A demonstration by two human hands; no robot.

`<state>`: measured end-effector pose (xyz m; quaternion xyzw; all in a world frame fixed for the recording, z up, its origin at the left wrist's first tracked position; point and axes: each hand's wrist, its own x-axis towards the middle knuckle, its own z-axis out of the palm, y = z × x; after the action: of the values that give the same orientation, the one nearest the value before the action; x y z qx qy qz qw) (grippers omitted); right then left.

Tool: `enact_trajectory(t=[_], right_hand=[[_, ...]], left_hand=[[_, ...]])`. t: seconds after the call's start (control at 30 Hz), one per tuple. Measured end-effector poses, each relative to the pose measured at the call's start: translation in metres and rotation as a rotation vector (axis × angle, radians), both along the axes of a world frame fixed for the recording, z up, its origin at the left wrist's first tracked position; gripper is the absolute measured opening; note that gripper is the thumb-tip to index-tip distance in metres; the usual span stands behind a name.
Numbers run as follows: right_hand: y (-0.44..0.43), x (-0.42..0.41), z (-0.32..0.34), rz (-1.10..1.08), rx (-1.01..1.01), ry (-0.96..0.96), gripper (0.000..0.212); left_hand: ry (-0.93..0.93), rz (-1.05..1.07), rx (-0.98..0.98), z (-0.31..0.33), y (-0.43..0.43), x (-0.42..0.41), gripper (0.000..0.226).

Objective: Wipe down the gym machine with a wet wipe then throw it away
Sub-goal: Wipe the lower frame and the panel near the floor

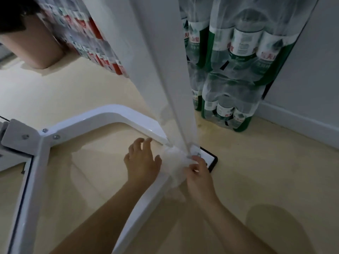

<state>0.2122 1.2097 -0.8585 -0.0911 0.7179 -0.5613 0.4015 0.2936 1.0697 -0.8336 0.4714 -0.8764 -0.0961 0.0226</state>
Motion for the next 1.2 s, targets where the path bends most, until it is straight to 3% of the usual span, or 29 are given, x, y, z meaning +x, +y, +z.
enact_trajectory(t=[0.1, 0.23, 0.4, 0.53, 0.67, 0.77, 0.83, 0.9, 1.0, 1.1, 1.13, 1.2], right_hand=[[-0.004, 0.008, -0.009, 0.043, -0.002, -0.02, 0.039], [-0.004, 0.01, -0.019, 0.114, -0.002, -0.024, 0.036], [-0.003, 0.022, -0.02, 0.138, -0.01, 0.011, 0.044], [-0.005, 0.037, -0.015, 0.227, 0.024, -0.056, 0.051], [-0.011, 0.075, -0.013, 0.372, 0.083, -0.068, 0.061], [0.005, 0.098, 0.003, 0.748, 0.245, 0.093, 0.077], [0.027, 0.092, 0.025, 1.202, 0.399, 0.311, 0.074], [0.04, 0.066, 0.053, 1.505, 0.545, 0.495, 0.069], [0.04, 0.016, 0.096, 1.628, 0.702, 0.654, 0.069], [0.033, -0.024, 0.127, 1.705, 0.73, 0.805, 0.069], [0.029, -0.034, 0.131, 1.712, 0.719, 0.841, 0.068], [0.022, -0.044, 0.129, 1.611, 0.571, 0.872, 0.066]], left_hand=[[0.001, -0.271, 0.134, -0.021, 0.028, -0.012, 0.061], [-0.111, -0.079, 0.272, -0.038, 0.023, -0.043, 0.069], [-0.158, -0.051, 0.159, -0.043, 0.03, -0.036, 0.061], [-0.216, -0.068, 0.013, -0.039, 0.043, 0.019, 0.038], [-0.21, -0.014, 0.028, -0.041, 0.054, 0.083, 0.04], [-0.225, 0.014, 0.033, -0.046, 0.06, 0.123, 0.047], [-0.223, 0.012, 0.036, -0.046, 0.059, 0.128, 0.054], [-0.213, -0.011, 0.067, -0.046, 0.055, 0.114, 0.059], [-0.182, -0.083, 0.124, -0.044, 0.046, 0.074, 0.059], [-0.044, -0.151, 0.414, -0.026, 0.031, 0.034, 0.07], [0.01, -0.183, 0.513, -0.015, 0.025, 0.024, 0.076], [0.061, -0.301, 0.513, 0.013, 0.019, 0.014, 0.084]])
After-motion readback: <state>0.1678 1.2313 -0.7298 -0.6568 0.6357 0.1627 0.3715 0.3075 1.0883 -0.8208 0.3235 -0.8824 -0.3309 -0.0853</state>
